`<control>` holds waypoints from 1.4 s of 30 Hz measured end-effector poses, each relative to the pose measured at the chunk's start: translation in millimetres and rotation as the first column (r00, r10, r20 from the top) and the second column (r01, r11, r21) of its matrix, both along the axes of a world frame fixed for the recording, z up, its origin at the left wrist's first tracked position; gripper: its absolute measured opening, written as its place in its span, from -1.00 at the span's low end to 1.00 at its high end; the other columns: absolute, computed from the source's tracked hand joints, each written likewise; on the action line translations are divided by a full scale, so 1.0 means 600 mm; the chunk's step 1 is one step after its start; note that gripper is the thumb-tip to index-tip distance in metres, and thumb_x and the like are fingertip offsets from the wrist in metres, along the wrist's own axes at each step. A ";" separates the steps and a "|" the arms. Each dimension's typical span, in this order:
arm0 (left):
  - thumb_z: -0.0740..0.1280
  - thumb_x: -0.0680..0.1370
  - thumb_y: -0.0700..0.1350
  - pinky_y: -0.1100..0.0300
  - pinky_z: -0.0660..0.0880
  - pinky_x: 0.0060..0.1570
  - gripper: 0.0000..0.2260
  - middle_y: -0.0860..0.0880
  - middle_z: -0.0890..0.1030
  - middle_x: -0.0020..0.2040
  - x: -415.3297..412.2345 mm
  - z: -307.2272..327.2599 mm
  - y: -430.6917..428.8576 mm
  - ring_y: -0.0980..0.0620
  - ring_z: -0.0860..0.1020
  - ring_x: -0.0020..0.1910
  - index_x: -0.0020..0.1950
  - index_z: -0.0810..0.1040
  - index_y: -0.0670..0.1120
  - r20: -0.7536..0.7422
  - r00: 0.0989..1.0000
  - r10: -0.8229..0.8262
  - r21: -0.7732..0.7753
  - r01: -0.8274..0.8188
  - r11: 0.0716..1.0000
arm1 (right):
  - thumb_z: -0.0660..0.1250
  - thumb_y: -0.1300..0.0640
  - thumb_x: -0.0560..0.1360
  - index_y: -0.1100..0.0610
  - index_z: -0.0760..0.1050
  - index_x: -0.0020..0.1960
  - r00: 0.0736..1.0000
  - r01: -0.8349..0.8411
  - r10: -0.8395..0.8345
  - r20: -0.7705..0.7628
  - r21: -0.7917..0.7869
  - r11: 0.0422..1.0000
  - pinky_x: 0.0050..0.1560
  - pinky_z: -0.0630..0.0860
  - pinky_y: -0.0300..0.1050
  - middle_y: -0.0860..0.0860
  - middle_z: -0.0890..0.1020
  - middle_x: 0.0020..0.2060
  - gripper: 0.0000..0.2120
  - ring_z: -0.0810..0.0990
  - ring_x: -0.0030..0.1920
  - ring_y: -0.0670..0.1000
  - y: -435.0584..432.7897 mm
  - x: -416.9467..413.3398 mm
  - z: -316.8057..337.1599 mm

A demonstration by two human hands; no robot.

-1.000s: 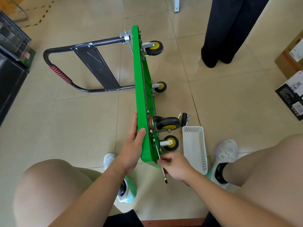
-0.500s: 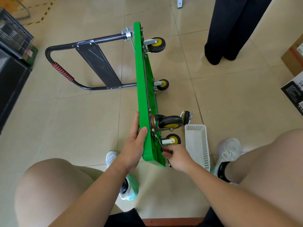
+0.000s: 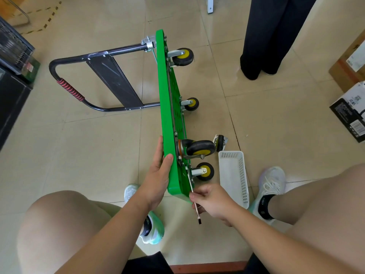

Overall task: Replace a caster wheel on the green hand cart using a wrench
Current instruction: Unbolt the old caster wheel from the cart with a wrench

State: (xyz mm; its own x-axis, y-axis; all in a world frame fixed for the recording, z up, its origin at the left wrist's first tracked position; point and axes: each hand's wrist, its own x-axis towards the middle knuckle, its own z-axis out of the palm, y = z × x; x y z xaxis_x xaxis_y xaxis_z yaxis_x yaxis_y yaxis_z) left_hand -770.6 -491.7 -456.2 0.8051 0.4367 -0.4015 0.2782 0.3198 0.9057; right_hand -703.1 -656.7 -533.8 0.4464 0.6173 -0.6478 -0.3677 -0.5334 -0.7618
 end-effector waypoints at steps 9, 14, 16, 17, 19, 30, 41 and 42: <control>0.16 0.75 -0.02 -0.16 0.51 0.40 -0.47 0.30 0.54 0.42 0.000 -0.003 0.003 0.01 0.58 0.39 0.29 0.23 0.73 -0.001 1.000 -0.005 0.013 0.005 1.000 | 0.43 0.10 0.57 0.15 0.70 -0.04 0.988 0.062 -0.052 -0.146 0.068 0.996 -0.13 0.65 -0.10 0.04 0.73 -0.28 -0.86 0.74 -0.22 0.03 0.013 0.000 0.022; 0.16 0.75 0.00 -0.10 0.55 0.35 -0.49 0.34 0.57 0.36 -0.001 -0.004 0.005 0.01 0.59 0.37 0.37 0.17 0.69 -0.014 1.000 -0.024 0.041 0.025 0.999 | 0.44 0.07 0.55 0.12 0.73 -0.17 0.992 0.062 -0.051 -0.117 0.090 0.994 -0.06 0.66 0.00 0.06 0.71 -0.29 -0.82 0.70 -0.26 0.05 0.016 0.000 0.039; 0.15 0.76 -0.01 -0.13 0.54 0.36 -0.48 0.31 0.58 0.36 0.000 -0.003 0.005 -0.03 0.59 0.37 0.41 0.15 0.66 -0.016 1.000 -0.022 0.040 0.023 0.999 | 0.44 0.08 0.56 0.11 0.71 -0.23 0.989 0.073 -0.058 -0.134 0.112 0.991 -0.14 0.62 -0.05 0.09 0.70 -0.31 -0.78 0.69 -0.28 0.06 0.015 -0.001 0.048; 0.15 0.76 -0.02 -0.16 0.53 0.38 -0.48 0.29 0.58 0.37 0.000 -0.003 0.005 -0.05 0.58 0.38 0.43 0.15 0.64 -0.014 1.000 -0.020 0.038 0.020 0.999 | 0.43 0.10 0.57 0.11 0.69 -0.24 0.988 0.080 -0.063 -0.140 0.120 0.989 -0.17 0.60 -0.07 0.10 0.69 -0.31 -0.77 0.68 -0.29 0.07 0.016 -0.001 0.052; 0.14 0.76 -0.04 -0.18 0.49 0.41 -0.49 0.27 0.58 0.38 0.000 -0.003 0.004 -0.05 0.58 0.39 0.42 0.16 0.63 -0.010 1.000 -0.013 0.031 0.014 0.999 | 0.41 0.11 0.58 0.14 0.67 -0.23 0.988 0.095 -0.078 -0.135 0.125 0.988 -0.20 0.59 -0.10 0.12 0.67 -0.30 -0.77 0.66 -0.29 0.08 0.021 0.000 0.055; 0.15 0.76 -0.03 -0.16 0.49 0.41 -0.48 0.28 0.57 0.39 0.000 -0.006 0.005 -0.01 0.58 0.38 0.37 0.19 0.67 -0.010 1.000 -0.008 0.007 0.008 1.000 | 0.42 0.05 0.55 0.03 0.72 -0.03 0.997 -0.036 0.039 0.061 -0.060 0.998 0.14 0.63 0.18 0.02 0.74 -0.15 -0.89 0.71 -0.06 0.11 0.038 0.010 -0.006; 0.14 0.77 -0.05 -0.07 0.55 0.36 -0.47 0.31 0.55 0.41 0.000 -0.008 0.005 0.02 0.58 0.39 0.45 0.13 0.62 0.005 1.000 -0.010 0.036 0.010 0.999 | 0.36 0.15 0.60 0.08 0.67 0.24 0.956 -0.113 0.159 0.245 -0.192 0.975 0.12 0.47 -0.18 0.02 0.71 0.10 -0.76 0.62 0.09 0.02 0.023 0.015 -0.030; 0.14 0.77 -0.05 -0.06 0.55 0.35 -0.47 0.30 0.55 0.41 0.000 -0.008 0.005 0.02 0.58 0.39 0.45 0.13 0.62 0.007 1.000 -0.011 0.038 0.011 0.999 | 0.37 0.13 0.59 0.06 0.68 0.21 0.960 -0.100 0.144 0.240 -0.188 0.977 0.06 0.47 -0.19 0.01 0.72 0.07 -0.78 0.63 0.06 0.00 0.018 0.012 -0.026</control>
